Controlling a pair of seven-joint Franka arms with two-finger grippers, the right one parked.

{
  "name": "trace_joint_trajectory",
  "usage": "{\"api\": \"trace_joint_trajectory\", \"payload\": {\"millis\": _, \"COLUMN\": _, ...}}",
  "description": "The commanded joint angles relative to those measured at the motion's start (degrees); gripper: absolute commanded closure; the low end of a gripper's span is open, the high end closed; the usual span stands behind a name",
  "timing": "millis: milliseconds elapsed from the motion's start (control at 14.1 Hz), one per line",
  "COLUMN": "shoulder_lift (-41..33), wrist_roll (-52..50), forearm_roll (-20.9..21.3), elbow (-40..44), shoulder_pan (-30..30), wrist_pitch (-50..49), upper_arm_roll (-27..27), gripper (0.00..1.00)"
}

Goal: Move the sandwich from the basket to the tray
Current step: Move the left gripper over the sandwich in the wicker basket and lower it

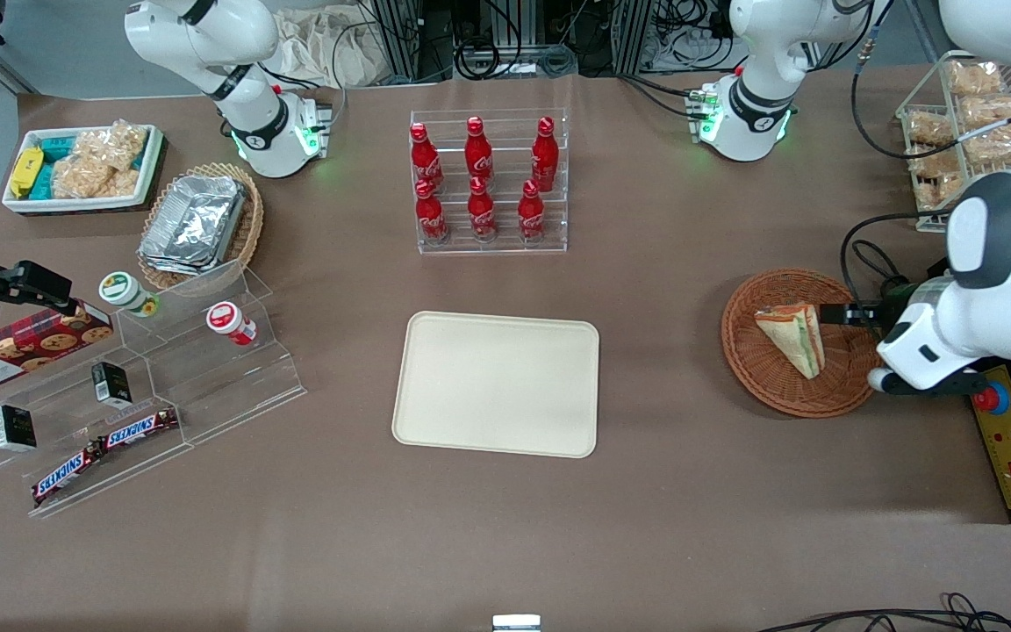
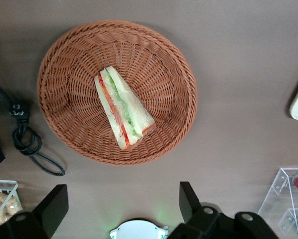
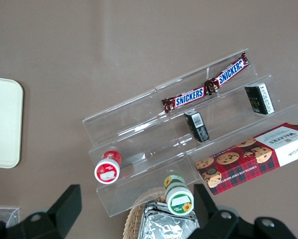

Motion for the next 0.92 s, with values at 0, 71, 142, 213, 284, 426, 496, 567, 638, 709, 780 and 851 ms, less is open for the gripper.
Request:
{"api": "trace_joint_trajectory", "payload": {"millis": 0, "shoulder_lift": -2.0, "wrist_roll": -3.4, "forearm_roll": 0.5, "elbow": -6.2, "shoulder_pan": 1.2, "wrist_pitch": 5.8, "upper_arm_roll": 0.7, "gripper": 0.02}}
{"api": "trace_joint_trajectory", "payload": {"millis": 71, "shoulder_lift": -2.1, "wrist_roll": -4.1, "forearm_roll": 0.5, "elbow": -8.0, "shoulder_pan": 1.2, "wrist_pitch": 8.2, "upper_arm_roll": 1.0, "gripper": 0.02}}
{"api": "trace_joint_trajectory", "payload": {"millis": 142, "shoulder_lift": -2.0, "wrist_roll": -5.7, "forearm_roll": 0.5, "elbow": -9.2, "shoulder_pan": 1.2, "wrist_pitch": 10.3, "upper_arm_roll": 1.6, "gripper": 0.02}}
{"api": "trace_joint_trajectory", "payload": {"millis": 213, "shoulder_lift": -1.9, "wrist_roll": -7.6, "forearm_roll": 0.4, "elbow": -10.6, "shoulder_pan": 1.2, "wrist_pitch": 12.6, "upper_arm_roll": 1.9, "gripper": 0.02}}
{"api": "trace_joint_trajectory", "payload": {"millis": 284, "shoulder_lift": -1.8, "wrist_roll": -10.0, "forearm_roll": 0.4, "elbow": -12.2, "shoulder_pan": 1.2, "wrist_pitch": 15.2, "upper_arm_roll": 1.8, "gripper": 0.02}}
{"api": "trace_joint_trajectory", "payload": {"millis": 426, "shoulder_lift": -1.7, "wrist_roll": -14.8, "forearm_roll": 0.6, "elbow": -15.8, "shoulder_pan": 1.0, "wrist_pitch": 20.4, "upper_arm_roll": 1.8, "gripper": 0.02}}
{"api": "trace_joint_trajectory", "payload": {"millis": 496, "shoulder_lift": -2.0, "wrist_roll": -15.4, "forearm_roll": 0.5, "elbow": -17.8, "shoulder_pan": 1.0, "wrist_pitch": 22.5, "upper_arm_roll": 1.8, "gripper": 0.02}}
{"api": "trace_joint_trajectory", "payload": {"millis": 567, "shoulder_lift": -2.5, "wrist_roll": -15.5, "forearm_roll": 0.4, "elbow": -19.7, "shoulder_pan": 1.0, "wrist_pitch": 24.1, "upper_arm_roll": 1.8, "gripper": 0.02}}
{"api": "trace_joint_trajectory", "payload": {"millis": 638, "shoulder_lift": -2.7, "wrist_roll": -16.0, "forearm_roll": 0.4, "elbow": -21.6, "shoulder_pan": 1.0, "wrist_pitch": 26.1, "upper_arm_roll": 1.8, "gripper": 0.02}}
{"api": "trace_joint_trajectory", "payload": {"millis": 709, "shoulder_lift": -2.6, "wrist_roll": -16.9, "forearm_roll": 0.6, "elbow": -22.6, "shoulder_pan": 0.8, "wrist_pitch": 27.5, "upper_arm_roll": 1.8, "gripper": 0.02}}
{"api": "trace_joint_trajectory", "payload": {"millis": 780, "shoulder_lift": -2.4, "wrist_roll": -17.7, "forearm_roll": 0.6, "elbow": -23.2, "shoulder_pan": 0.7, "wrist_pitch": 28.5, "upper_arm_roll": 1.8, "gripper": 0.03}}
{"api": "trace_joint_trajectory", "payload": {"millis": 851, "shoulder_lift": -2.4, "wrist_roll": -18.2, "forearm_roll": 0.6, "elbow": -23.9, "shoulder_pan": 0.7, "wrist_pitch": 29.7, "upper_arm_roll": 1.7, "gripper": 0.03}}
